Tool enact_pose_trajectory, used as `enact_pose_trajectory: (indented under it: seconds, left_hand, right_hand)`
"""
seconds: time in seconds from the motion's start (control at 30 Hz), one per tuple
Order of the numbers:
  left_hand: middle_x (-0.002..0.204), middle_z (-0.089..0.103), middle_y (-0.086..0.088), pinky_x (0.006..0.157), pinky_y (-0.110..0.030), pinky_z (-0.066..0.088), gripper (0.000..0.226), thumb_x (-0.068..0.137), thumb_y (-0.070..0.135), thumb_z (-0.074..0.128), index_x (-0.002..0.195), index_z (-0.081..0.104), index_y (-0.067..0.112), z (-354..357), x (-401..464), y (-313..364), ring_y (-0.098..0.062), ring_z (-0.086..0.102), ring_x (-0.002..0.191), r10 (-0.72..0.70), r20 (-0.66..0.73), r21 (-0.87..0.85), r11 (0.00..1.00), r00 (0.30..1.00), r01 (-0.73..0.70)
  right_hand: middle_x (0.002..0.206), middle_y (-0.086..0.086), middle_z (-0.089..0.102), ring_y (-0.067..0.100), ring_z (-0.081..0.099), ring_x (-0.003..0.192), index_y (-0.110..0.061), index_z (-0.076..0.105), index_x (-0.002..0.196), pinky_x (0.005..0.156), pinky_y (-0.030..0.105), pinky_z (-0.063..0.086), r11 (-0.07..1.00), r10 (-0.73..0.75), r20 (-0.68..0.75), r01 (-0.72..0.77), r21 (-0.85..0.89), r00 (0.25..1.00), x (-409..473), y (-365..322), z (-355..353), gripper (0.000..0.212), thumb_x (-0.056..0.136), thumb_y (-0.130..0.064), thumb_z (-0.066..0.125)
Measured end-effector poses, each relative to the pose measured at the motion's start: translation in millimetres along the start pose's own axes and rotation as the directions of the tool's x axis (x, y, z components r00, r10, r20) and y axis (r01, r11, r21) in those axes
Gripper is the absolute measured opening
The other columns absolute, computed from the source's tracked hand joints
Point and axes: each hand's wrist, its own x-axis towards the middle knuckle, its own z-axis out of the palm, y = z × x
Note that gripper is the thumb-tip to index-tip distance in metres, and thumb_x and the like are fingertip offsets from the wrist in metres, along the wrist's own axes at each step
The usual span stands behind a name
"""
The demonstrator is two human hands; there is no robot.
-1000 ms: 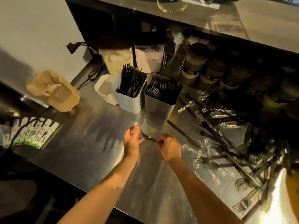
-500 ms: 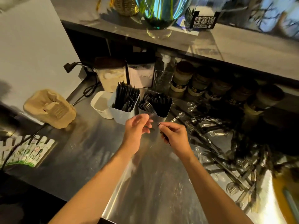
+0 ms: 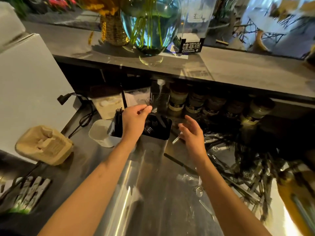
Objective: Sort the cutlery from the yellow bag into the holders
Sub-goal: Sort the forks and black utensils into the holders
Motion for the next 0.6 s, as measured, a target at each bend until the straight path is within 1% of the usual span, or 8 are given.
enact_pose_trajectory:
  seconds: [0.07, 0.13, 0.2, 0.3, 0.4, 0.5, 0.53, 0.6]
  left_hand:
    - [0.088, 0.076, -0.003, 0.073, -0.018, 0.05, 0.022, 0.09, 0.027, 0.072, 0.099, 0.079, 0.008, 7.0, 0.3, -15.5, -0.012, 0.068, 0.082, -0.012, 0.079, 0.14, 0.99, 0.997, 0.001]
    - [0.091, 0.077, -0.005, 0.074, -0.021, 0.048, 0.023, 0.089, 0.028, 0.073, 0.1, 0.08, 0.009, 13.6, -2.1, -30.4, -0.015, 0.07, 0.085, -0.064, 0.182, 0.241, 0.97, 0.981, 0.019]
    - [0.093, 0.077, -0.004, 0.074, -0.02, 0.046, 0.022, 0.088, 0.028, 0.074, 0.1, 0.08, 0.01, 17.6, -4.9, -36.2, -0.01, 0.067, 0.083, -0.094, 0.234, 0.291, 0.956, 0.968, 0.023]
    - [0.095, 0.076, -0.002, 0.084, -0.027, 0.054, 0.031, 0.089, 0.035, 0.072, 0.109, 0.076, 0.011, 18.6, -6.4, -28.5, -0.012, 0.069, 0.09, -0.076, 0.16, 0.223, 0.974, 0.984, 0.038]
    - [0.094, 0.07, 0.009, 0.079, -0.031, 0.055, 0.029, 0.096, 0.036, 0.062, 0.115, 0.071, 0.016, 23.4, -14.7, -13.3, -0.005, 0.063, 0.083, -0.012, 0.106, 0.165, 0.986, 0.994, -0.006]
    - [0.093, 0.069, 0.012, 0.065, -0.026, 0.052, 0.02, 0.099, 0.026, 0.055, 0.111, 0.07, 0.021, 43.7, -33.1, 5.3, -0.003, 0.06, 0.074, -0.039, 0.223, -0.041, 0.998, 0.974, 0.049]
    - [0.092, 0.07, 0.008, 0.059, -0.026, 0.05, 0.018, 0.099, 0.022, 0.055, 0.108, 0.071, 0.021, 55.2, -40.9, 10.1, -0.005, 0.059, 0.069, -0.071, 0.278, -0.119, 0.987, 0.958, 0.108]
    - [0.09, 0.071, 0.0, 0.051, -0.026, 0.048, 0.017, 0.099, 0.016, 0.055, 0.1, 0.071, 0.021, 78.8, -57.8, 14.1, -0.008, 0.059, 0.064, -0.151, 0.389, -0.192, 0.951, 0.909, 0.241]
  right_hand:
    - [0.114, -0.001, 0.07, 0.011, 0.067, 0.107, -0.021, 0.05, 0.144, 0.102, 0.041, 0.053, 1.0, 0.014, -0.037, -0.014, 0.003, 0.999, 0.7, 4.0, -3.7, 0.046, 0.099, -0.016, 0.061]
    - [0.113, 0.0, 0.069, 0.017, 0.066, 0.11, -0.021, 0.05, 0.144, 0.103, 0.045, 0.052, 0.999, 0.033, -0.068, -0.031, 0.03, 0.997, 1.5, 7.3, -4.4, 0.047, 0.099, -0.015, 0.061]
    - [0.11, 0.0, 0.069, 0.019, 0.066, 0.11, -0.021, 0.048, 0.145, 0.102, 0.046, 0.053, 0.997, 0.054, -0.084, -0.05, 0.052, 0.995, 1.8, 9.3, -4.8, 0.049, 0.098, -0.015, 0.062]
    - [0.111, 0.002, 0.07, 0.021, 0.067, 0.111, -0.022, 0.048, 0.145, 0.097, 0.044, 0.056, 0.995, 0.079, -0.107, -0.072, 0.064, 0.991, 3.9, 15.5, -9.0, 0.05, 0.098, -0.015, 0.063]
    - [0.113, 0.004, 0.071, 0.02, 0.069, 0.109, -0.02, 0.051, 0.142, 0.091, 0.035, 0.058, 0.991, 0.093, -0.143, -0.078, 0.106, 0.985, 1.5, 22.8, -16.2, 0.045, 0.099, -0.014, 0.061]
    - [0.109, 0.005, 0.072, 0.012, 0.071, 0.1, -0.022, 0.055, 0.134, 0.079, 0.022, 0.056, 0.99, 0.083, -0.175, -0.062, 0.126, 0.981, -3.6, 27.7, -30.5, 0.034, 0.101, -0.012, 0.056]
    - [0.105, 0.004, 0.072, 0.008, 0.071, 0.094, -0.024, 0.053, 0.133, 0.079, 0.021, 0.055, 0.992, 0.071, -0.201, -0.048, 0.116, 0.977, -5.2, 30.6, -38.7, 0.034, 0.101, -0.013, 0.055]
    - [0.099, 0.003, 0.071, 0.007, 0.067, 0.092, -0.025, 0.047, 0.141, 0.089, 0.025, 0.053, 0.998, 0.047, -0.251, -0.032, 0.063, 0.967, -9.1, 37.5, -56.5, 0.042, 0.101, -0.02, 0.057]
